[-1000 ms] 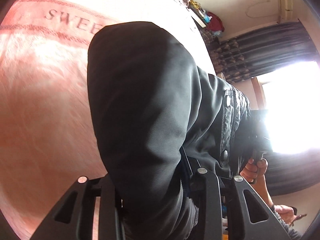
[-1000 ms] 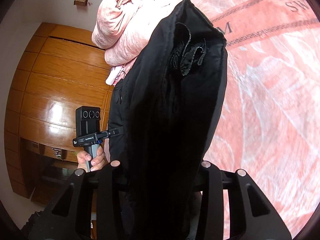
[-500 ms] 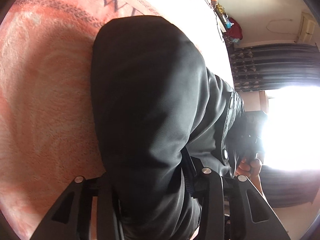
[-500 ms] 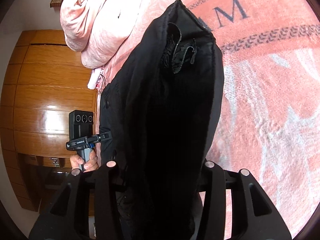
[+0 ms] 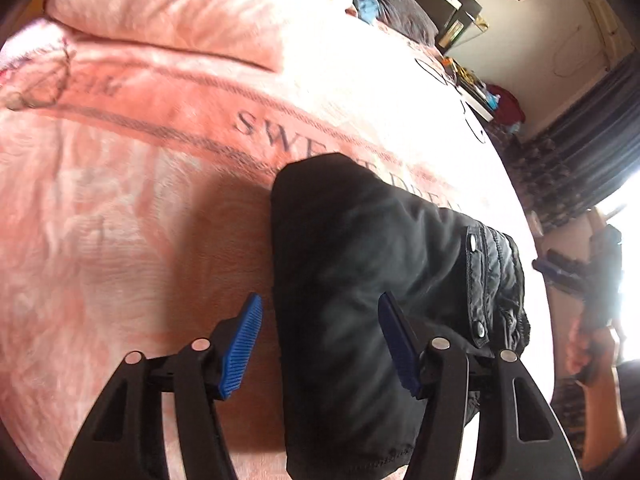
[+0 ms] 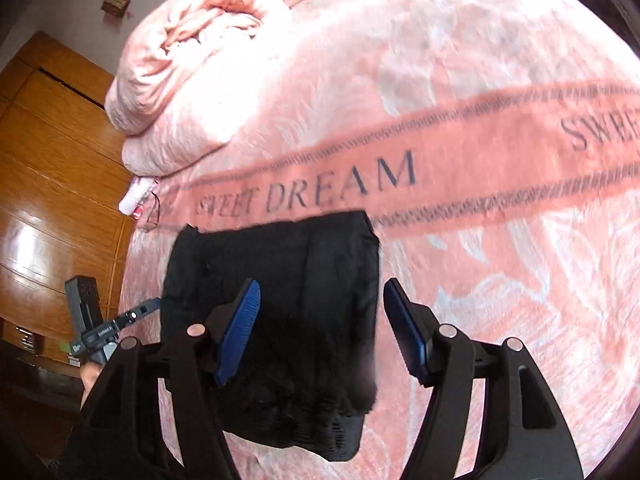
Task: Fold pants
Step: 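Press the folded pants flat and open both tools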
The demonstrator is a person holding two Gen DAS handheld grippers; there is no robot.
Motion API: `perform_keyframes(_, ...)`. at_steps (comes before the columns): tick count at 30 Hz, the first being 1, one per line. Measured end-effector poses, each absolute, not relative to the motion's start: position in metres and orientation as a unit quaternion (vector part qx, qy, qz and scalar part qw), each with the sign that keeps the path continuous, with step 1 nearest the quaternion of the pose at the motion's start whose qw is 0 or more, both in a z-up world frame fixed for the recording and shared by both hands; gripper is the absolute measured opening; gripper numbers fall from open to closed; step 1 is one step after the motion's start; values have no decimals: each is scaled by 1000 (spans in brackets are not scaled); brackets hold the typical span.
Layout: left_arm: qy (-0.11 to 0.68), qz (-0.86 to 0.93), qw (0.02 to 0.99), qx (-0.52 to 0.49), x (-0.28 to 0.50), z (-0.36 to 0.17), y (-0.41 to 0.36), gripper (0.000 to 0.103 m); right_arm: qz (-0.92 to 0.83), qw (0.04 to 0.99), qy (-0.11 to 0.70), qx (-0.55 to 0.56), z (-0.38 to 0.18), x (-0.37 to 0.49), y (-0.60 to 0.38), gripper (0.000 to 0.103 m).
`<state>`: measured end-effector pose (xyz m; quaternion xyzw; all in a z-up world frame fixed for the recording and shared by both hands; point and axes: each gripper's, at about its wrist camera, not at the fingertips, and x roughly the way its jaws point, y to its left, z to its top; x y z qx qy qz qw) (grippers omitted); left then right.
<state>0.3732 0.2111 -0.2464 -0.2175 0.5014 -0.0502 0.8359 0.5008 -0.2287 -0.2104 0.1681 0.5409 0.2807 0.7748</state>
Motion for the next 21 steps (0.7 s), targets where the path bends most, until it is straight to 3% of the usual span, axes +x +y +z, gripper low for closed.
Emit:
perform_keyframes(6, 533, 0, 830, -164, 381, -266, 190, 63, 271, 753, 576, 165, -245, 542, -173, 65)
perform_keyframes(9, 537, 2, 823, -183, 386, -276, 194, 70, 244, 745, 600, 159, -277, 549, -173, 55)
perform_keyframes(13, 518, -2, 834, -193, 372, -262, 196, 68, 262, 759, 572, 165, -253, 525, -183, 58)
perform_keyframes(17, 476, 5, 857, -197, 336, -243, 196, 76, 294, 780, 529, 161, -217, 465, -199, 61)
perform_keyframes(21, 506, 13, 846, -170, 321, -260, 181, 77, 289, 772, 545, 150, -234, 424, -202, 63)
